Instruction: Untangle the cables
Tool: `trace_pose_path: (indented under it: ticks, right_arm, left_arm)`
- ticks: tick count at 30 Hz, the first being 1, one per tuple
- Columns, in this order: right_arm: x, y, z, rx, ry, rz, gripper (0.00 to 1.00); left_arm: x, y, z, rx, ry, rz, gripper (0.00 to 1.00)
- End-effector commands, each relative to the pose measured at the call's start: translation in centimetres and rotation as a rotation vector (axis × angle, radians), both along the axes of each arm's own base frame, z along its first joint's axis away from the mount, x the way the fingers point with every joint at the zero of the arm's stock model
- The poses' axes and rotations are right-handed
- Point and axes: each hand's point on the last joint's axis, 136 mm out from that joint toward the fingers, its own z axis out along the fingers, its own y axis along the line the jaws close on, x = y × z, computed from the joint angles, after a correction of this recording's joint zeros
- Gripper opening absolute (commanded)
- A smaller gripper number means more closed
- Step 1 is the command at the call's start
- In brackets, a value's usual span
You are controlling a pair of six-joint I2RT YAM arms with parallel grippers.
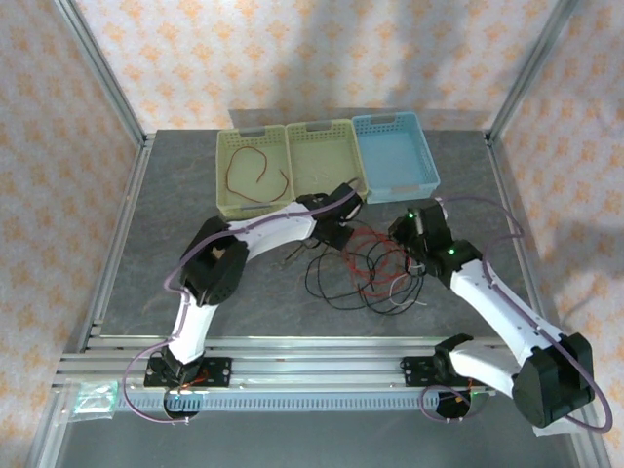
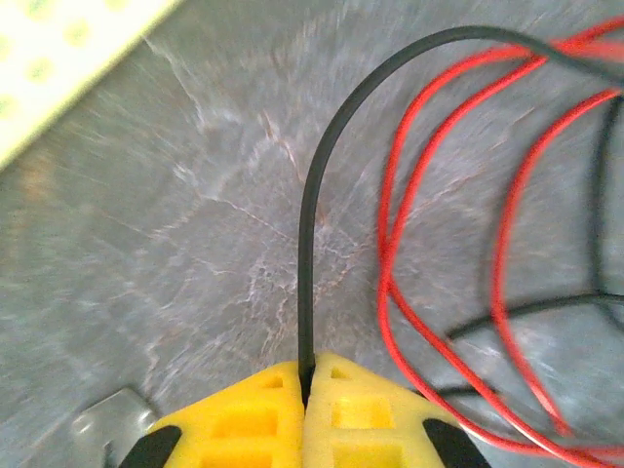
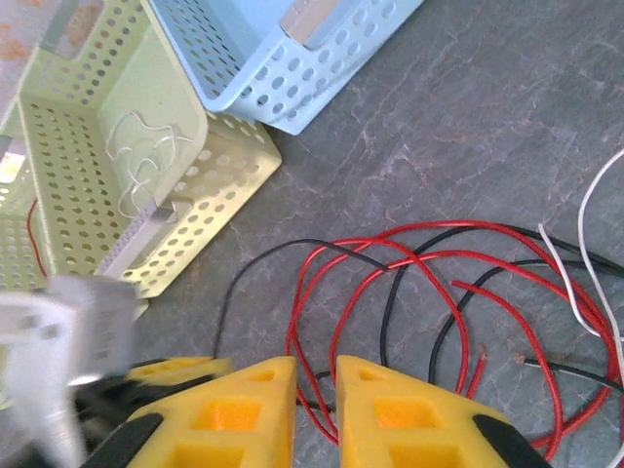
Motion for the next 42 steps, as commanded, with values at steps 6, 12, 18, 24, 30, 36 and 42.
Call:
trace_pose_path:
  ticks: [6, 12, 18, 24, 30, 36, 42]
  right_arm:
    - [1.3, -0.7, 4.3, -0.076, -0.213, 0.034, 0.28]
    - [1.6, 1.3, 8.2, -0.095, -0.368, 0.194, 0.57]
    - [0.8, 5.5, 8.7, -0.055, -0.442, 0.465, 0.73]
    - [-0.4, 9.1, 8.5, -0.009, -0.527, 0.585, 0.65]
    - [-0.6, 12.4, 7.0, 0.009, -0.593, 0.596, 0.65]
    - [-0.5, 16.5, 4.4, -0.013, -0.570, 0.716, 0.61]
    - [-0.1, 19.2, 2.8, -0.014, -0.545, 0.789, 0.54]
  left_arm:
    - [0.2, 1.0, 13.8, -0.179, -0.249, 0.025, 0.00]
    - [0.5, 1.3, 19.7, -0.253, -0.343, 0.043, 0.00]
    - [1.1, 1.2, 22.8, -0.303, -0.371, 0.059, 0.00]
    - [2.1, 1.8, 24.2, -0.392, -0.358, 0.104, 0.00]
    - [2.9, 2.5, 24.0, -0.428, -0.335, 0.140, 0.00]
    - [3.2, 2.7, 23.6, -0.424, -0.326, 0.147, 0.00]
    - [3.4, 2.7, 23.7, -0.428, -0.331, 0.146, 0.00]
